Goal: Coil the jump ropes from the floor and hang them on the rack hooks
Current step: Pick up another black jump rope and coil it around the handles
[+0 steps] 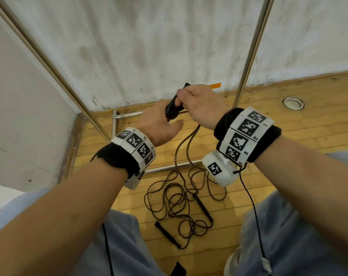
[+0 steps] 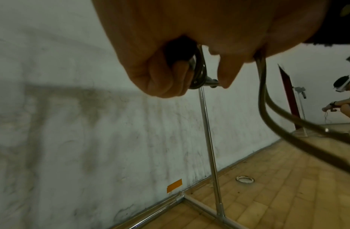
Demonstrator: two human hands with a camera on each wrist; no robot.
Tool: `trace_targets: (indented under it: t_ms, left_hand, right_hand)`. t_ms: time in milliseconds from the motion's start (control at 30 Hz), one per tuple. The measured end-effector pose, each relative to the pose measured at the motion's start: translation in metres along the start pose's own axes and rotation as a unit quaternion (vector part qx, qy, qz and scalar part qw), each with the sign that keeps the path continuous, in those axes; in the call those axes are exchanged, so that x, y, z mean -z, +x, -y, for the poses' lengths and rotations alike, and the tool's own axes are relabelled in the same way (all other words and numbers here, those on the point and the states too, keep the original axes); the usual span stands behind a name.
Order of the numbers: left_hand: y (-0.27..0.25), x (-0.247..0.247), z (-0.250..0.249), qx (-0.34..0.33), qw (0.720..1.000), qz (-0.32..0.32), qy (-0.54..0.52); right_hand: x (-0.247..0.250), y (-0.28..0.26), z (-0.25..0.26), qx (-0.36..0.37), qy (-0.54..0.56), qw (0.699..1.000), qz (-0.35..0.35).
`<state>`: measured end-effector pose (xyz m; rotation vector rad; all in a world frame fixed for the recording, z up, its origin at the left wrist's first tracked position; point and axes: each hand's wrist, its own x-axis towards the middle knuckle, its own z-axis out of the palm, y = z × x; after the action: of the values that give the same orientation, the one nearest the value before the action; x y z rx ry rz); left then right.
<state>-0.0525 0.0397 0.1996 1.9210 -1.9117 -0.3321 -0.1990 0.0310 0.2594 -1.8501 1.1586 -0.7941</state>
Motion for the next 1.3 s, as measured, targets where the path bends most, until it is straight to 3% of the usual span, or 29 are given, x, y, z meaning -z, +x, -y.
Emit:
trace_targets:
  t_ms: [167,367,733,967,1133,1300]
  left_hand:
    - [0.009,-0.004,-0.003,0.008,0.999,-0.045,0.019]
    - [0.013,-0.002,0.0,0.009,0.997,-0.019,0.073]
    - [0.007,-0.001,0.011,0.036,0.997,-0.03,0.059]
    - [-0.005,0.001,0.002,-0.105,0.991,0.005,0.084]
    - [-0.018,0.008,-0.009,-0.145,0.984,0.081,0.067]
    - [-0.022,0.04,-0.018,-0.168,0.983,0.068,-0.026]
  right_hand:
    - [-0.004,-0.005,0.013,0.035,-0.024,0.999,-0.003]
    - [-0.02,-0.017,0.016,0.067,-0.032,0.997,0.022]
    - [-0.008,-0.009,0.01,0.038,-0.014,0.999,0.015]
    - [0.022,0.014,-0.019,0.038,-0.091,0.989,-0.112]
    - [0.037,0.024,-0.039,0.048,-0.212,0.971,-0.102]
    - [0.048,0.033,-0.058,-0.017,-0.16,0.986,-0.036]
